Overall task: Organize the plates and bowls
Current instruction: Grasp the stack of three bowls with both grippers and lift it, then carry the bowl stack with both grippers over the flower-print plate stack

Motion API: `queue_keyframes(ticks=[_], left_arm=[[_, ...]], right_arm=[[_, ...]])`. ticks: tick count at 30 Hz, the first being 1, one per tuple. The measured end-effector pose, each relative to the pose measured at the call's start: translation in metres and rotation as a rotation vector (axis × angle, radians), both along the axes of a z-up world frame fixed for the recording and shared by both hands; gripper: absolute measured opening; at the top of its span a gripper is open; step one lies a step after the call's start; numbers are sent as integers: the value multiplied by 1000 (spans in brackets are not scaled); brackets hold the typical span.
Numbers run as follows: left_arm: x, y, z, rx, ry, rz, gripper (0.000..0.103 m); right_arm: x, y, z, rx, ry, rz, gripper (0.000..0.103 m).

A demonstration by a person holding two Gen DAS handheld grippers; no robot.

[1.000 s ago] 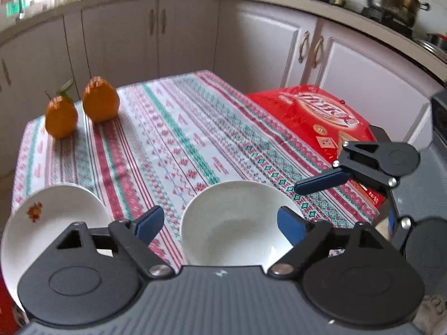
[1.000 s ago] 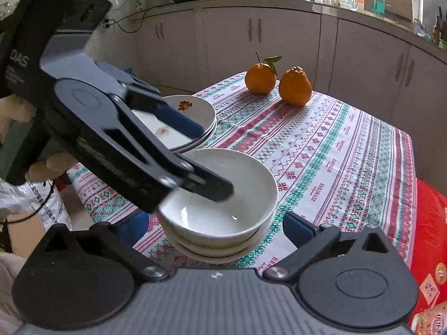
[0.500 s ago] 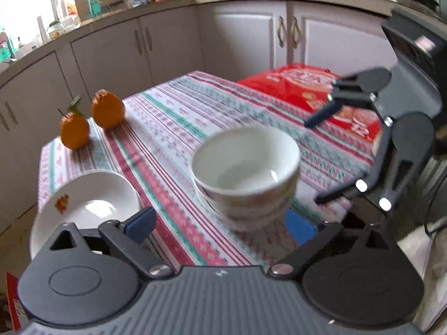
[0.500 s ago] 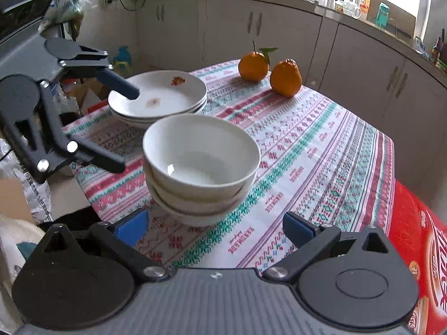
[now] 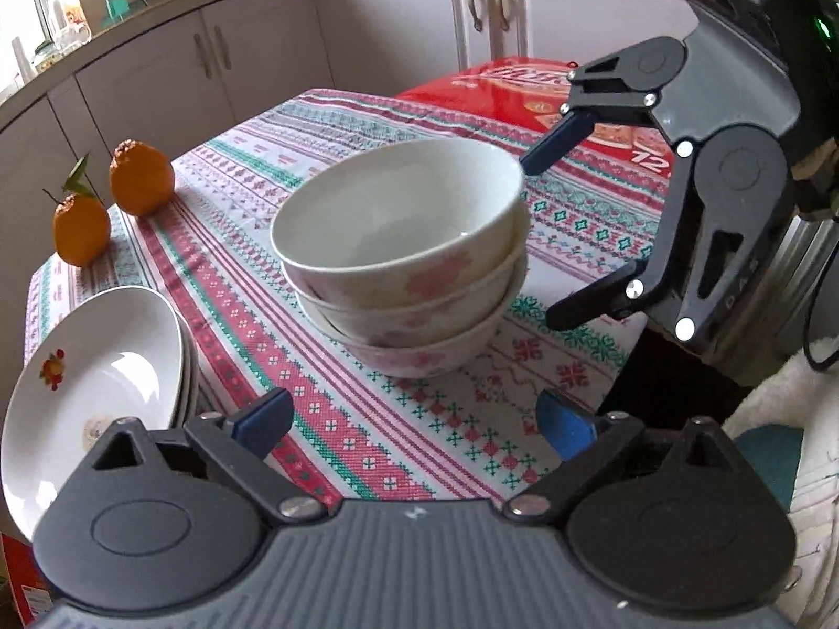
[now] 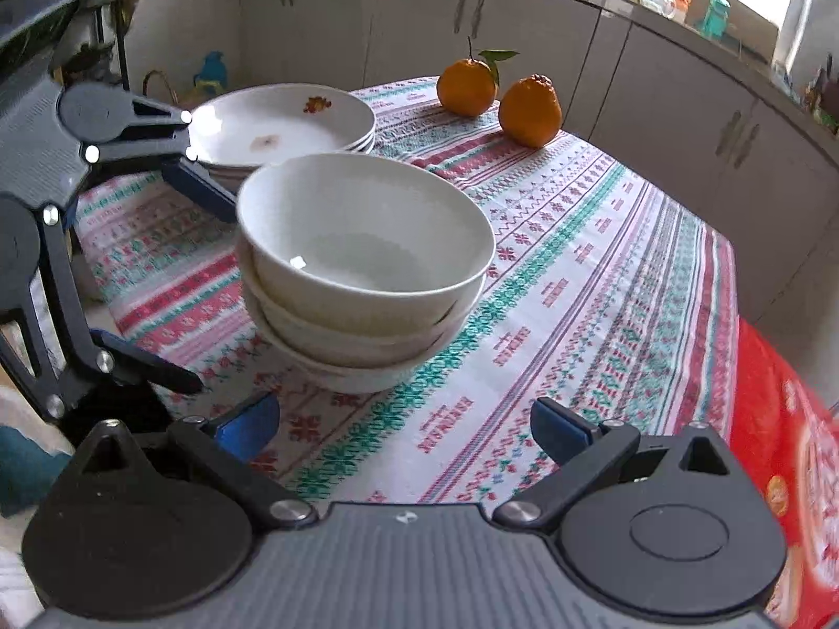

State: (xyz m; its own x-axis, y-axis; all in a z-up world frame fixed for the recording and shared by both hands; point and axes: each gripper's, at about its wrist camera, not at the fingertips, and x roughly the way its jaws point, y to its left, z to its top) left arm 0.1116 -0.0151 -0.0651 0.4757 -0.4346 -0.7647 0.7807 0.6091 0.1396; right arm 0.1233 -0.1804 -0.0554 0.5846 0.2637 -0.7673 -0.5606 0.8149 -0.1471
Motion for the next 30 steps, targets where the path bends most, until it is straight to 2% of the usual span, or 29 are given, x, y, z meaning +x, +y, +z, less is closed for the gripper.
queue_keyframes(ticks=[10, 21, 26, 30], left_arm=[[28, -6, -8, 16, 40, -62, 98], [51, -18, -12, 63, 70, -175, 98], [58, -21, -15, 83, 116, -241, 97], [64, -21, -14, 66, 142, -263, 96]], right_arm=[[27, 0, -8, -6, 60, 109, 103], [45, 14, -12, -70, 104, 321, 103], [56, 15, -9, -50, 131, 380, 103], [63, 17, -10, -40, 167, 416, 100]])
